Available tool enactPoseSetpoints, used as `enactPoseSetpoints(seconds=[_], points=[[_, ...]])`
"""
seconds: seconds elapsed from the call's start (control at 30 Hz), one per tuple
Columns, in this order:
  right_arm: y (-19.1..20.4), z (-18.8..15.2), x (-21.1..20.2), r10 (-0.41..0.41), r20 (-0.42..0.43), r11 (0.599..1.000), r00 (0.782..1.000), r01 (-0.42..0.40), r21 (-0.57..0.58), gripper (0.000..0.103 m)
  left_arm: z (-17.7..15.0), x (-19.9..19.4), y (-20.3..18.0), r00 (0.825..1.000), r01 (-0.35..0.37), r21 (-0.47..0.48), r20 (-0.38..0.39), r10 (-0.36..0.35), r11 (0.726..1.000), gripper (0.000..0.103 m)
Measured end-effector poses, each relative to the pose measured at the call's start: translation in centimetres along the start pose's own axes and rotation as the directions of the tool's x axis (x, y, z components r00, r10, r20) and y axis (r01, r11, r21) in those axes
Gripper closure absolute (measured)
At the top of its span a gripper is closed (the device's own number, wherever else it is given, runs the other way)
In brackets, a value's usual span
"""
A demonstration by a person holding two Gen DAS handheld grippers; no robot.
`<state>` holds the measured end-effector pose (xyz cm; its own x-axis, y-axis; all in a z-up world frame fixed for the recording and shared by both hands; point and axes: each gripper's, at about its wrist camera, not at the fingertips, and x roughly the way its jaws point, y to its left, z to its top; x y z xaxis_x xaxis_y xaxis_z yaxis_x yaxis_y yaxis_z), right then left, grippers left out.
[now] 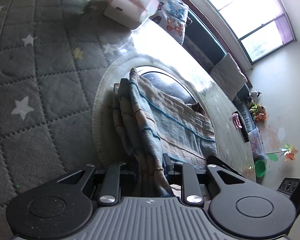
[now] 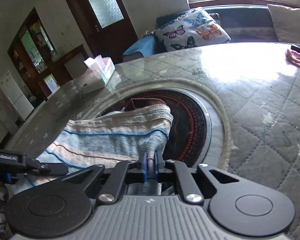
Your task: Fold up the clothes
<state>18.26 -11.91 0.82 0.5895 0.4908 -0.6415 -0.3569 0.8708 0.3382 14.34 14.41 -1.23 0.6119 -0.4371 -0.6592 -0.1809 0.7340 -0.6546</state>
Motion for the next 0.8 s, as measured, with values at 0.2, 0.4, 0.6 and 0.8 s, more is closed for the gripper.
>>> enactPoseSetpoints(seconds=[0.2,0.4,0.6,0.8], points=[[0.2,0.0,-3.1,0.002,0.052,1.0,0.999,-0.002,-0.007,0.098,-0.4,0.1,-2.6,1.0,0.001,0.065,-0.002,-0.001,0.998,0.081],[-1.8,0.3,-7.3,-0.057,0.11,0.998,0.992,0.058,-0.003,0.098,-1.6,2.4,-7.3,0.999,0.038,0.138,-0.038,-0.033,0.99,0.082],[-5.4,0.8,-11.1,-0.141,0.153,0.99,0.978,0.141,0.016,0.098,-2.7,5.7,-12.9,0.995,0.072,0.22,-0.079,-0.056,0.973,0.082],[-9.7,2.0,-14.3,-0.223,0.194,0.975,0.955,0.22,0.038,0.098,-3.5,9.1,-18.1,0.991,0.093,0.281,-0.114,-0.063,0.955,0.082]])
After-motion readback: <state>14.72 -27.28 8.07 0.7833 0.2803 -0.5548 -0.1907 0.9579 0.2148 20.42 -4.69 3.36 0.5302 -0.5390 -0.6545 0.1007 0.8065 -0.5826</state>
